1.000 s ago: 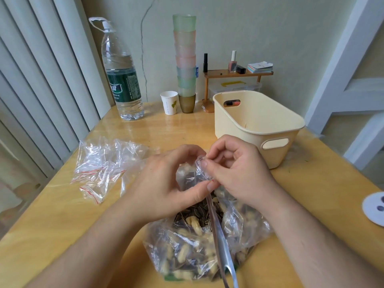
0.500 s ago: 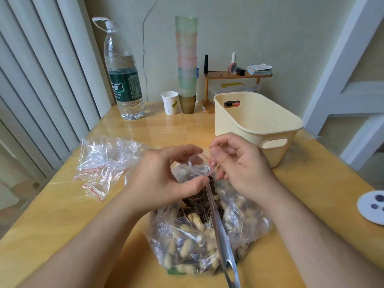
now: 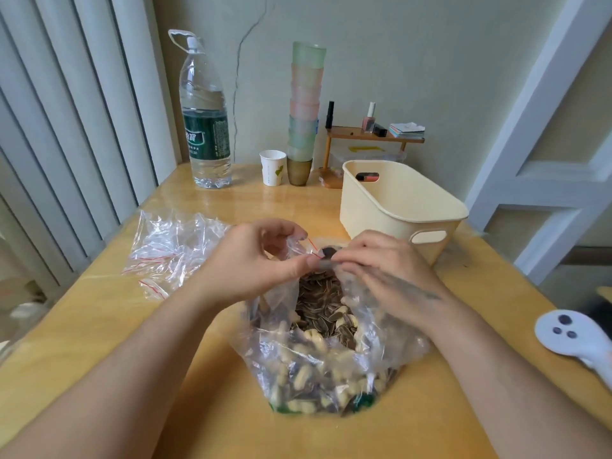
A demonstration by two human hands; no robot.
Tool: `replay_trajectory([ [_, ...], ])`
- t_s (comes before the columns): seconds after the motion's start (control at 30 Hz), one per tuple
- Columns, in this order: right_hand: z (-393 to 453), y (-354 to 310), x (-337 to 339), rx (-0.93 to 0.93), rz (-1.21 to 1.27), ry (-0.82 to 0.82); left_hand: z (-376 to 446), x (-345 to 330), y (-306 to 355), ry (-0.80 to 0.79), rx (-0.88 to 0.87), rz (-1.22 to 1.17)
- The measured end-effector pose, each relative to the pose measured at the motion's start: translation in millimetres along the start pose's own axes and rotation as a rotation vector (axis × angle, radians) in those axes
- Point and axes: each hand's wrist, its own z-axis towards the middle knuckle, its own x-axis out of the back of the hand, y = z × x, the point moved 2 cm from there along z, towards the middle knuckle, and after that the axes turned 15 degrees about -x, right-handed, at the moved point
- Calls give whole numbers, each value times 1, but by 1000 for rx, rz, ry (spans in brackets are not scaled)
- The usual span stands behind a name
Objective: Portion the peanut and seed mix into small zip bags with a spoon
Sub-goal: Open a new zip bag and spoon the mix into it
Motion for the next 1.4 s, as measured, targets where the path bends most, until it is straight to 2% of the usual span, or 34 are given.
replay_trajectory([
  [0.07, -3, -4, 13, 93, -8, 186, -1, 5, 0, -80, 37, -14],
  [0.1, -5, -6, 18, 98, 23, 212, -1, 7, 1, -129, 51, -29],
  [0.2, -12, -16, 19, 23, 39, 66, -2, 8, 5, -275, 113, -84],
  [0.37, -20, -37, 16, -32, -275, -76, -5, 7, 11, -524, 175, -43],
  [0.47, -23, -47, 16, -80, -385, -117, -7, 6, 13, -585, 222, -79],
  [0.67, -25, -42, 9, -114, -286, -149, -12, 3, 15, -713, 301, -284],
  [0.73, -27, -36, 5, -134, -221, -122, -14, -5, 16, -727, 305, -364],
  [0.83, -30, -24, -1, -197, -108, -36, -14, -14, 9, -665, 323, -491],
  [0.97, -29, -11, -8, -324, 35, 38, -11, -23, -2, -462, 361, -686],
  [1.13, -23, -2, -15, -517, 187, -23, -4, -25, -6, -228, 312, -814],
  [1.23, -23, 0, -20, -568, 280, -36, -5, -18, -3, -279, 295, -808],
  [1.4, -19, 1, -17, -566, 403, -18, -11, 7, 5, -533, 304, -550],
])
